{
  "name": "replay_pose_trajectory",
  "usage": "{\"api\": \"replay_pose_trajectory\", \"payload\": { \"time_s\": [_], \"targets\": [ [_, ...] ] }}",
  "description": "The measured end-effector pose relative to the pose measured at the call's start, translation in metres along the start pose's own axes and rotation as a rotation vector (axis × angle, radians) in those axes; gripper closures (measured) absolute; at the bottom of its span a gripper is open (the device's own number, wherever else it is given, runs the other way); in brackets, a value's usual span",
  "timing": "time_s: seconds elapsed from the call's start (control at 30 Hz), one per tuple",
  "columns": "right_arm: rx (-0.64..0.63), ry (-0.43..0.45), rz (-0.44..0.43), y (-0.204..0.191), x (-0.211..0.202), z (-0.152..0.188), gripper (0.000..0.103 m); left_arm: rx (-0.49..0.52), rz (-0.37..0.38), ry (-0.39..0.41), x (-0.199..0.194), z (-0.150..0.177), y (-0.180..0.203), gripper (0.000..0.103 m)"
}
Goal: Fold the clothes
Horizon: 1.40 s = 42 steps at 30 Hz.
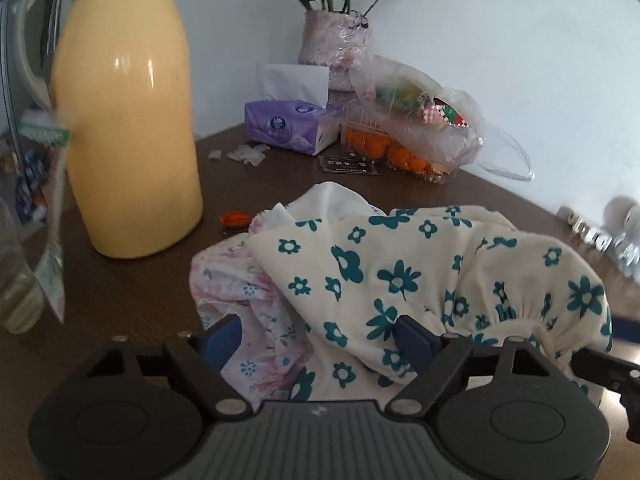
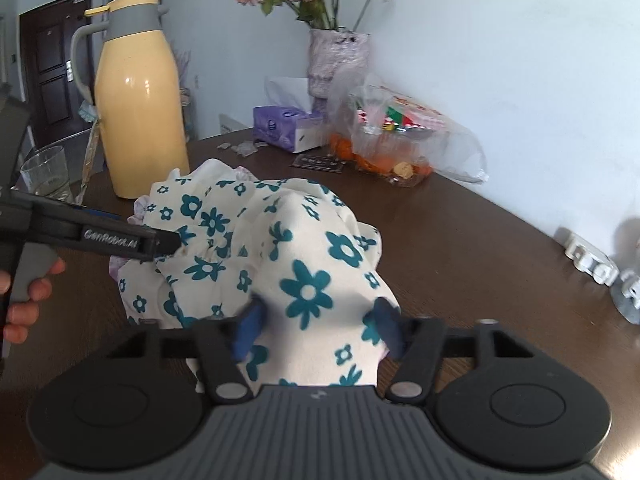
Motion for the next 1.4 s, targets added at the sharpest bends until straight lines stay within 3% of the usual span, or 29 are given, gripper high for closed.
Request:
{"api": "replay_pose_trajectory", "payload": {
  "time_s": [0.07,0.17,0.2,0.27,0.33,0.4,0.6,0.77,0.87,0.97,1.07,1.2,1.27,1.3,1.33,1.37,1.4],
  "targets": [
    [-0.008,-0.014,-0.012,0.000,0.009,-0.007,0.088,-0.041,0.054,-0.011,0.003,-0.002,-0.001,0.026],
    [-0.010,-0.023,-0.030,0.001,0.009,-0.007,0.096,-0.067,0.095,-0.036,0.007,-0.006,0.001,0.045],
    [-0.011,-0.025,-0.034,0.002,0.008,-0.008,0.096,-0.069,0.104,-0.044,0.009,-0.007,0.002,0.058],
    [-0.009,-0.022,-0.031,0.004,0.005,-0.011,0.098,-0.067,0.104,-0.046,0.011,-0.008,0.004,0.063],
    [-0.014,-0.011,-0.024,0.005,0.000,-0.016,0.098,-0.056,0.105,-0.029,0.008,-0.011,0.006,0.085],
    [-0.021,0.004,-0.014,0.007,-0.007,-0.021,0.099,-0.059,0.126,-0.012,0.003,-0.015,0.008,0.092],
    [-0.041,0.093,0.038,0.019,-0.058,-0.033,0.099,-0.049,0.128,0.055,-0.023,-0.038,0.014,0.095],
    [-0.056,0.174,0.082,0.031,-0.106,-0.043,0.099,-0.003,0.191,0.189,-0.089,-0.057,0.029,0.095],
    [-0.065,0.222,0.109,0.038,-0.136,-0.048,0.099,0.075,0.279,0.243,-0.136,-0.045,0.048,0.095],
    [-0.072,0.235,0.140,0.048,-0.162,-0.040,0.099,0.205,0.363,0.258,-0.172,-0.006,0.080,0.095],
    [-0.069,0.129,0.186,0.064,-0.175,0.013,0.099,0.334,0.443,0.217,-0.188,0.055,0.117,0.095],
    [0.001,-0.041,0.214,0.082,-0.177,0.087,0.099,0.446,0.558,0.057,-0.179,0.137,0.160,0.097],
    [0.039,-0.124,0.220,0.088,-0.174,0.119,0.098,0.474,0.584,-0.025,-0.170,0.165,0.170,0.094],
    [0.054,-0.162,0.222,0.090,-0.174,0.132,0.095,0.482,0.590,-0.066,-0.166,0.174,0.171,0.088],
    [0.061,-0.163,0.225,0.090,-0.180,0.136,0.083,0.486,0.595,-0.088,-0.165,0.179,0.171,0.076],
    [0.064,-0.148,0.229,0.089,-0.188,0.136,0.063,0.487,0.600,-0.084,-0.169,0.179,0.167,0.069],
    [0.067,-0.133,0.233,0.088,-0.196,0.136,0.055,0.488,0.605,-0.079,-0.173,0.179,0.163,0.056]
  ]
}}
Point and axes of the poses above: each gripper's, at about its wrist camera, not at the fingertips, and x roughly the way its jaws point, y to its right, z to its underside, the point moved 7 cm from there along x, roughly the way its jaws point, and after that the axes turned 2 degrees about -z, right-handed, at the moved point
